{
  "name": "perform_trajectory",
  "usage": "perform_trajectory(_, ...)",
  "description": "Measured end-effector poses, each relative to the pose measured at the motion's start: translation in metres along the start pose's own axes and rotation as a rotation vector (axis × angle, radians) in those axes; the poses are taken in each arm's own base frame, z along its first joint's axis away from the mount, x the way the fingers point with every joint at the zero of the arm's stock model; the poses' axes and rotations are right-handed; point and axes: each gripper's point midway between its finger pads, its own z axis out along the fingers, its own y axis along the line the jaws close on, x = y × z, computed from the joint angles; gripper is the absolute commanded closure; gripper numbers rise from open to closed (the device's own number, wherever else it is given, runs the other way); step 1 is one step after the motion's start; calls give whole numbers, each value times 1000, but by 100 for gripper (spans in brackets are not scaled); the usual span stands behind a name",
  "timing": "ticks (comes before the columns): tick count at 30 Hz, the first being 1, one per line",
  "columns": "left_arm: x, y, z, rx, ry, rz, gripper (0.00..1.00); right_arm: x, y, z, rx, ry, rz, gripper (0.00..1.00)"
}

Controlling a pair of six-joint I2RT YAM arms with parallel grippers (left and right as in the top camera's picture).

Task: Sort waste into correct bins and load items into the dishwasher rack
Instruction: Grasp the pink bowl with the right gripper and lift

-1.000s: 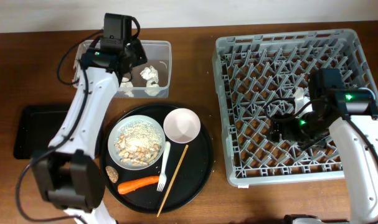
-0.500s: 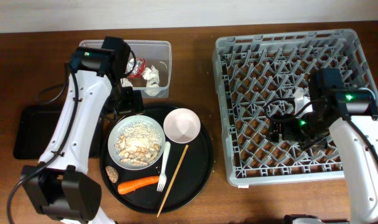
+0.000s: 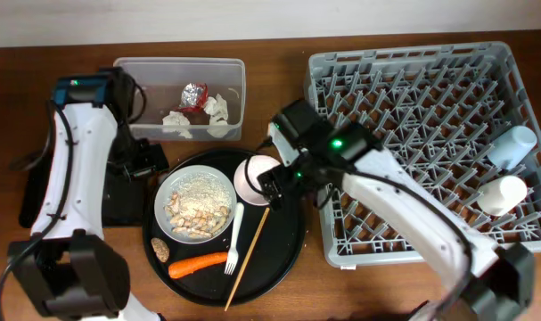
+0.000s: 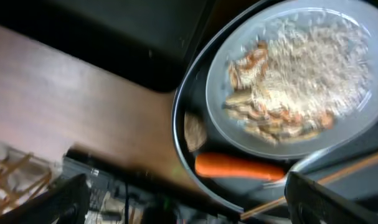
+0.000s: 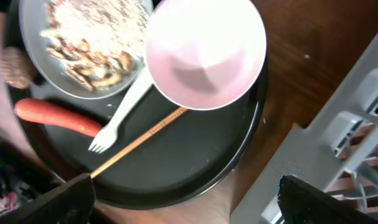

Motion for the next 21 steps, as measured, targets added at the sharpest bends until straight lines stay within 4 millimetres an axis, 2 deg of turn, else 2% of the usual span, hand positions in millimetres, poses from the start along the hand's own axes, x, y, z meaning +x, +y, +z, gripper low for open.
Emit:
perform_trajectory(1, 11, 4, 19, -20, 48, 1, 1, -7, -3, 18, 8, 21, 6, 2)
perform_trajectory(2, 11, 6, 32, -4, 20, -14, 1, -16, -4, 24, 17, 2, 4, 2)
perform_trajectory(3, 20, 12, 42, 5, 19, -33, 1, -21, -9, 29, 43, -8, 8, 2)
perform_trajectory(4, 35, 29, 52, 28, 7, -92, 1, -24, -18, 38, 86, -4, 25, 2)
perform_trajectory(7, 39, 49, 53, 100, -61, -204, 1, -28, -35, 76, 160, 34, 80, 7)
perform_trajectory(8, 38, 51, 53, 108, -68, -216, 1, -27, -41, 90, 180, 52, 104, 8)
perform_trajectory(9, 38, 50, 53, 111, -69, -217, 1, -29, -42, 95, 183, 47, 116, 14)
perform_trajectory(12, 37, 50, 53, 113, -75, -217, 1, -28, -51, 117, 217, 67, 157, 21)
perform_trajectory(15, 37, 50, 53, 116, -74, -217, 1, -26, -60, 123, 265, 70, 200, 35)
perform_trajectory(17, 37, 50, 53, 115, -74, -217, 1, -23, -64, 133, 284, 87, 233, 49)
perform_trajectory(18, 37, 50, 53, 115, -74, -217, 1, -20, -66, 136, 290, 97, 238, 50)
perform_trajectory(20, 37, 50, 53, 115, -74, -217, 1, -19, -67, 138, 293, 101, 246, 67)
perform_trajectory(21, 37, 50, 53, 116, -74, -217, 1, -19, -67, 138, 296, 101, 249, 69)
